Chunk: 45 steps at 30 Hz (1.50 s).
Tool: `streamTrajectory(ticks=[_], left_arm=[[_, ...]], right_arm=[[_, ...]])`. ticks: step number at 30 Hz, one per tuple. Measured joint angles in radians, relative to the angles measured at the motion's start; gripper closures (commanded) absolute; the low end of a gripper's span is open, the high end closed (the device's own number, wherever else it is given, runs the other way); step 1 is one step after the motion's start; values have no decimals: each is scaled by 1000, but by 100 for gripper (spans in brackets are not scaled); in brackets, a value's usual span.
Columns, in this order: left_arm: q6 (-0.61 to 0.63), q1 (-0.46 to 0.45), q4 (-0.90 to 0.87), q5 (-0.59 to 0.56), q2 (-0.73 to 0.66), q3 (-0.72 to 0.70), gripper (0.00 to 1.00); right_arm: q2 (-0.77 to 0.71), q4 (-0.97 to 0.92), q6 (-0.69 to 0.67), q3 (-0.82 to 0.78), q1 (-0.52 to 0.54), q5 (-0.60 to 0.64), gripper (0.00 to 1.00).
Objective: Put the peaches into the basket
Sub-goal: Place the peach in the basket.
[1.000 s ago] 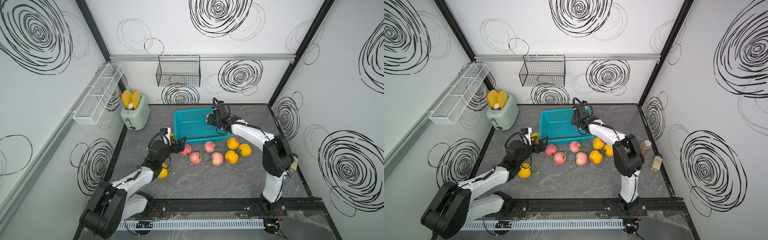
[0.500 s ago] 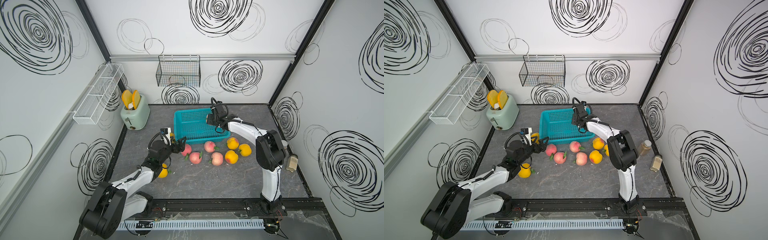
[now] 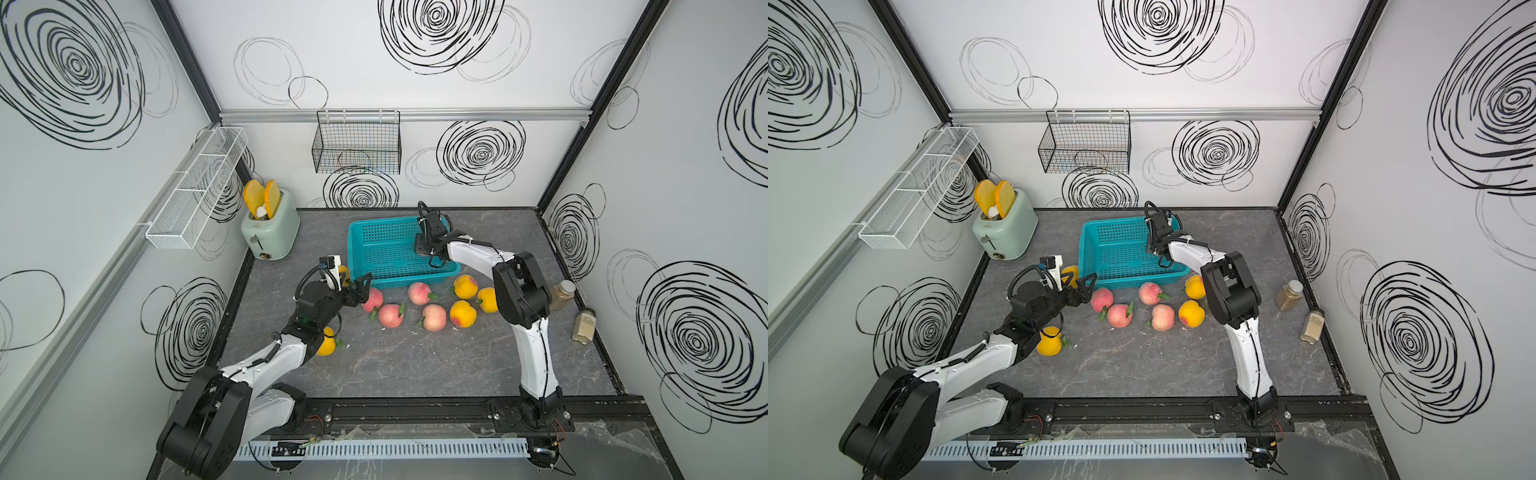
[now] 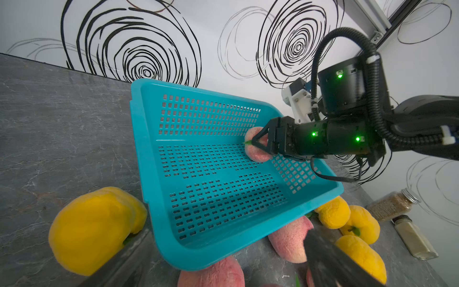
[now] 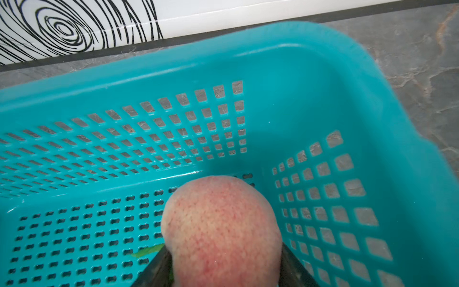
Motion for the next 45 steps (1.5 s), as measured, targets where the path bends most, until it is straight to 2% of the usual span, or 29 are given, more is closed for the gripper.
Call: streamTrajectory(ticks=[9,14,22,31,37,45], left_arm=[[0,-1,0,-3,0,0,2],[0,-2,0,-6,0,0,2],[1,-5,-2,-15,0,0,2],[2,-5,-3,-16,1,0,2],[4,-5,-17,-19,1,0,2],[5,-5,-22,-34,16,0,2]], right_arm=[[2,19,0,1,2,-15,19],[2,23,-5,1,8,-15,15],[-19,49,-5,-63,34,-22,15],[-108,81,-12,-117,79,-31,15],[-212,171,-53,-228,81,-44,15],[-256,240,-135,-277,64,-113,14]])
